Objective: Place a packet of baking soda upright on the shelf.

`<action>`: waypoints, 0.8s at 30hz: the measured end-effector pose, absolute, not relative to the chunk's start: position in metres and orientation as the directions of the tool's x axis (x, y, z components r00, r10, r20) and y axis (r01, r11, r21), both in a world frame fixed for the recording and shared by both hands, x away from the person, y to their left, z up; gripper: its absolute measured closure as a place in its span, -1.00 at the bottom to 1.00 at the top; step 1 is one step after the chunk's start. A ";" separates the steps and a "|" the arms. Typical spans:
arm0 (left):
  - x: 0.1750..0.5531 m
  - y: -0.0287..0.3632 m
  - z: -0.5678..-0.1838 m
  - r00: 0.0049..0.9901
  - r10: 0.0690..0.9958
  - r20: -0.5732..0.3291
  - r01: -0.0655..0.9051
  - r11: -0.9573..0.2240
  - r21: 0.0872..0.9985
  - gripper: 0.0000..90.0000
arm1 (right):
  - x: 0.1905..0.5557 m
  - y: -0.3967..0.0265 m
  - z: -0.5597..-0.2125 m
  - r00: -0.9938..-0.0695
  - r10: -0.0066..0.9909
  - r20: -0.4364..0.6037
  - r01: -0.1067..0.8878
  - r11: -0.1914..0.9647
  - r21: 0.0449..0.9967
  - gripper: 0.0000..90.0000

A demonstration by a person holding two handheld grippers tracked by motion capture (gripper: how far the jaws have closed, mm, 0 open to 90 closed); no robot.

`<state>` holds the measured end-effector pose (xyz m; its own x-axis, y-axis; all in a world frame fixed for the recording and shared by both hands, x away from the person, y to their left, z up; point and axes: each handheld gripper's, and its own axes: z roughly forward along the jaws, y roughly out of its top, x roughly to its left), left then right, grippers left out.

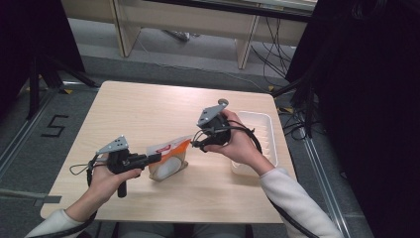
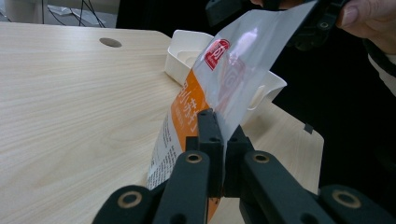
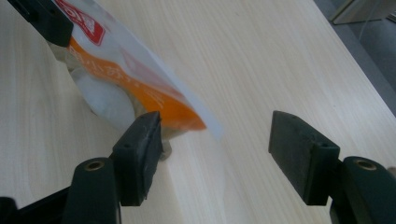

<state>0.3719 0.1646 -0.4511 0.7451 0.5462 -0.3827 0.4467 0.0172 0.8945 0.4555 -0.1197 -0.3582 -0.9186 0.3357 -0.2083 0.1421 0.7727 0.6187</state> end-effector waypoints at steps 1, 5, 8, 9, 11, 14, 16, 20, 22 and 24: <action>0.372 0.165 -0.451 0.745 0.545 -0.383 0.448 0.016 0.894 0.98 | 0.456 -0.115 -0.358 -0.922 0.329 -0.204 0.142 0.777 0.614 -0.20; 0.372 0.164 -0.451 0.755 0.536 -0.378 0.442 0.010 0.897 0.98 | 0.463 -0.101 -0.363 -0.948 0.251 -0.196 0.094 0.809 0.581 -0.13; 0.371 0.164 -0.451 0.752 0.537 -0.384 0.448 0.011 0.894 0.98 | 0.465 -0.097 -0.366 -0.958 0.227 -0.175 0.093 0.824 0.558 -0.02; 0.372 0.164 -0.451 0.752 0.536 -0.384 0.448 0.011 0.894 0.98 | 0.465 -0.096 -0.367 -0.956 0.223 -0.191 0.082 0.827 0.556 0.06; 0.371 0.164 -0.451 0.751 0.538 -0.383 0.448 0.010 0.894 0.98 | 0.465 -0.093 -0.369 -0.965 0.190 -0.178 0.069 0.847 0.527 0.22; 0.371 0.163 -0.451 0.749 0.540 -0.385 0.452 0.010 0.892 0.98 | 0.464 -0.091 -0.371 -0.969 0.159 -0.191 0.045 0.867 0.496 0.38; 0.371 0.163 -0.451 0.762 0.529 -0.374 0.440 0.001 0.898 0.98 | 0.463 -0.091 -0.371 -0.974 0.143 -0.174 0.045 0.881 0.471 0.57; 0.371 0.163 -0.451 0.769 0.525 -0.365 0.433 -0.008 0.901 0.98 | 0.461 -0.091 -0.370 -0.973 0.142 -0.179 0.056 0.907 0.416 0.72; 0.372 0.163 -0.451 0.771 0.526 -0.360 0.430 -0.013 0.903 0.98 | 0.460 -0.091 -0.369 -0.974 0.143 -0.175 0.061 0.913 0.403 0.81; 0.371 0.164 -0.451 0.769 0.533 -0.353 0.426 -0.016 0.904 0.96 | 0.459 -0.090 -0.367 -0.978 0.144 -0.154 0.076 0.921 0.382 0.95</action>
<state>0.3714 0.1636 -0.4513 0.7690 0.5327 -0.3533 0.4264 -0.0158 0.9044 0.4593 -0.0900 -0.3673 -0.9775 0.1442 -0.1536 0.0759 0.9211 0.3819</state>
